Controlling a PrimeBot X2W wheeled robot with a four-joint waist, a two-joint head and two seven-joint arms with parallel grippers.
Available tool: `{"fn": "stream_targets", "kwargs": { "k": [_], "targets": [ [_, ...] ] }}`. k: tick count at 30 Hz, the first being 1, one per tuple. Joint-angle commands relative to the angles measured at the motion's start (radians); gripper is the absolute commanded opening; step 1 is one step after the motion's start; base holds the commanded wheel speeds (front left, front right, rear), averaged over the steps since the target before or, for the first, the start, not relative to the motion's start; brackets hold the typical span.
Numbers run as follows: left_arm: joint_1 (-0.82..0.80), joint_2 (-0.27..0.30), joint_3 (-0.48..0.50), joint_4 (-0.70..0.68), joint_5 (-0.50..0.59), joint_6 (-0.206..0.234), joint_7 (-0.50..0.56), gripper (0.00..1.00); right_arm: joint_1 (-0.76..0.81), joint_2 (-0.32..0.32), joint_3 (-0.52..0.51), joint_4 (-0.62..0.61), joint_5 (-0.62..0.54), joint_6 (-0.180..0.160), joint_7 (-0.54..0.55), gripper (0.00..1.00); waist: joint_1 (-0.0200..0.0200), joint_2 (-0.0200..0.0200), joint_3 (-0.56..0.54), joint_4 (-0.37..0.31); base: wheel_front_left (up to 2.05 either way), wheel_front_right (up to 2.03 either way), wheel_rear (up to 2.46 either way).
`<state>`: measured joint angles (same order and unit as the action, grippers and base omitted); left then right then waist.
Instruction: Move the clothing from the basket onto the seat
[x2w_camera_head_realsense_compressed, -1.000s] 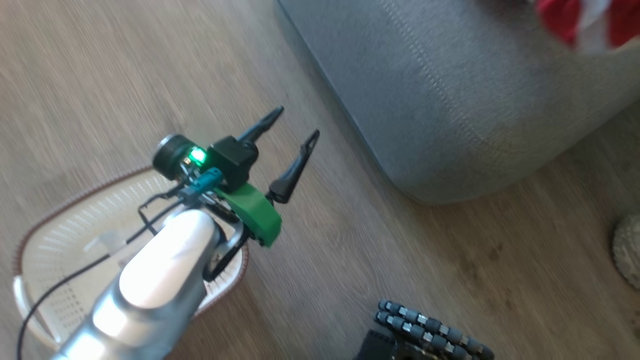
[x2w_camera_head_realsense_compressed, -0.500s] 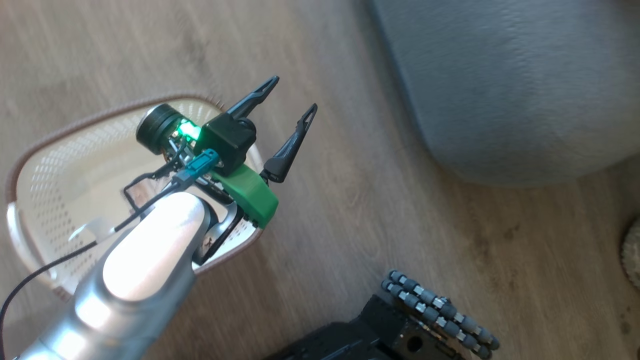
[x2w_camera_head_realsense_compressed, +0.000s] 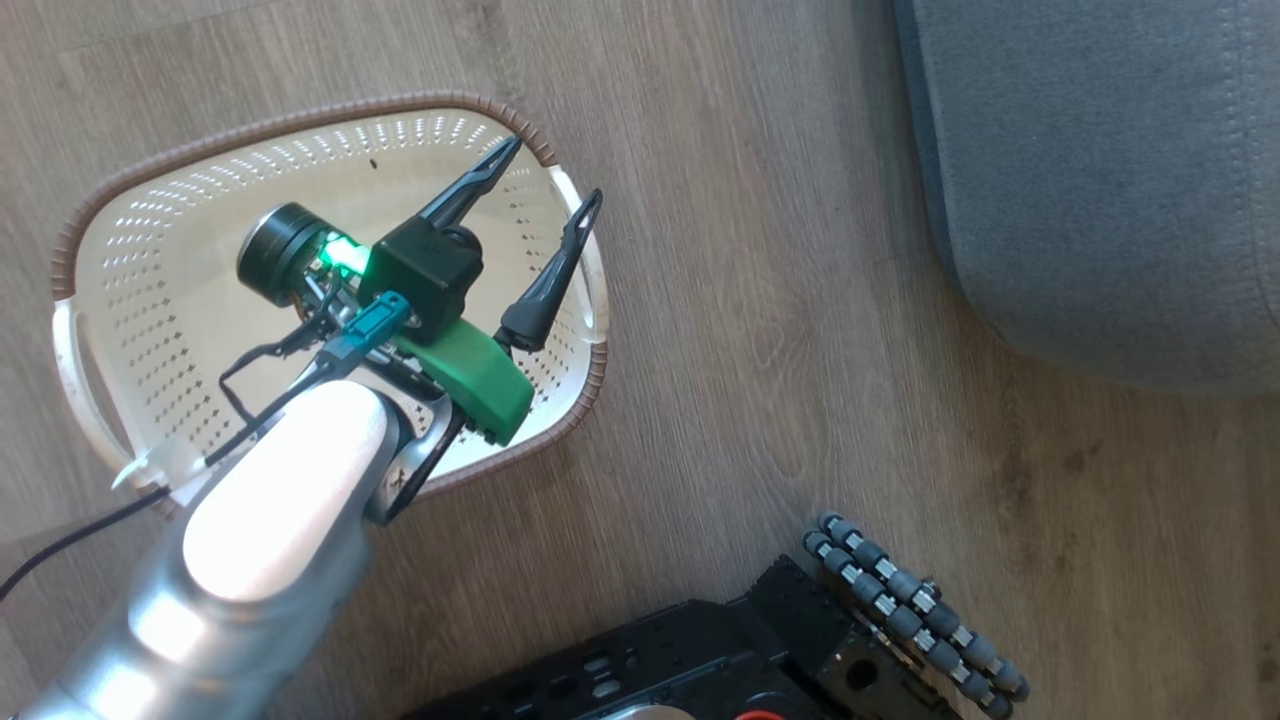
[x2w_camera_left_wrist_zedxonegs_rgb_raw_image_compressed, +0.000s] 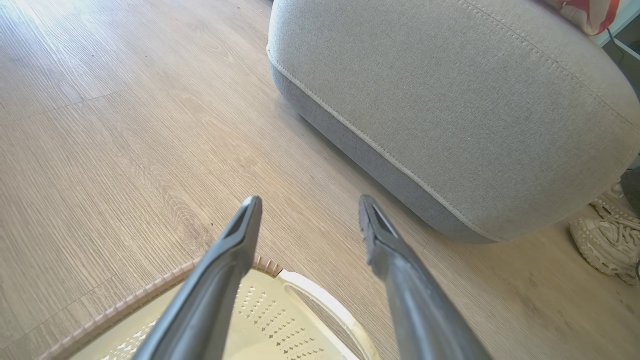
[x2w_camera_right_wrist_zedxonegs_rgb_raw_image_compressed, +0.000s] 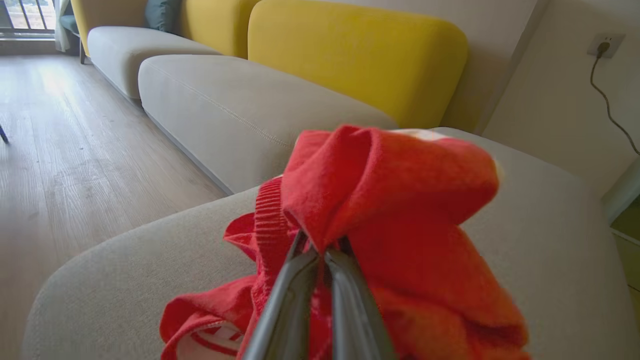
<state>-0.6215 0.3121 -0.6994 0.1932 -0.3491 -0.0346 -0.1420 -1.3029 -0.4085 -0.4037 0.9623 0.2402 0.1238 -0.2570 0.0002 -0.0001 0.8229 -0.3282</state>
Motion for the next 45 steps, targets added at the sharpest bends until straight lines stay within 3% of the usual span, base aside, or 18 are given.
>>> {"fn": "stream_targets", "kwargs": {
  "k": [1,3,4,6,17,27,37,45],
  "targets": [
    [0.006,0.01,0.025,-0.037,0.003,0.004,-0.006,1.0,0.026,-0.023,0.011,-0.021,0.014,0.007,-0.004,0.0,-0.0002,0.0001,-0.001,0.002,0.0,0.0,0.0],
    [0.002,0.006,0.022,-0.034,0.001,0.003,-0.009,1.0,0.065,-0.013,0.031,-0.031,0.039,0.007,-0.004,0.03,-0.0002,0.0001,-0.005,0.004,0.0,0.0,0.0],
    [0.001,0.005,0.021,-0.031,0.001,0.002,-0.012,1.0,0.091,-0.009,0.038,-0.043,0.049,0.007,-0.004,0.4,-0.0002,0.0001,-0.008,0.004,0.0,0.0,0.0],
    [-0.005,0.005,0.019,-0.021,0.007,0.005,-0.021,1.0,0.144,0.002,0.035,-0.071,0.065,0.007,-0.004,1.0,-0.0002,0.0001,-0.017,0.002,0.0,0.0,0.0],
    [-0.005,-0.039,0.017,0.069,-0.017,-0.002,-0.083,1.0,0.435,0.055,0.114,-0.254,0.115,0.007,-0.005,1.0,-0.0002,0.0001,-0.128,0.023,0.0,0.0,0.0],
    [0.041,-0.077,0.074,0.159,-0.042,0.004,-0.119,1.0,0.613,0.079,0.264,-0.425,0.123,0.007,-0.005,1.0,-0.0002,0.0001,-0.269,0.092,0.0,0.0,0.0],
    [0.185,-0.132,0.286,0.144,-0.01,0.008,-0.12,1.0,0.741,0.08,0.443,-0.584,0.141,0.007,-0.005,1.0,-0.0002,0.0001,-0.466,0.206,0.0,0.0,0.0],
    [0.292,-0.167,0.441,0.14,0.043,-0.003,-0.12,1.0,0.832,0.089,0.503,-0.638,0.159,0.007,-0.005,1.0,-0.0002,0.0001,-0.572,0.263,0.0,0.0,0.0]
  ]
}}
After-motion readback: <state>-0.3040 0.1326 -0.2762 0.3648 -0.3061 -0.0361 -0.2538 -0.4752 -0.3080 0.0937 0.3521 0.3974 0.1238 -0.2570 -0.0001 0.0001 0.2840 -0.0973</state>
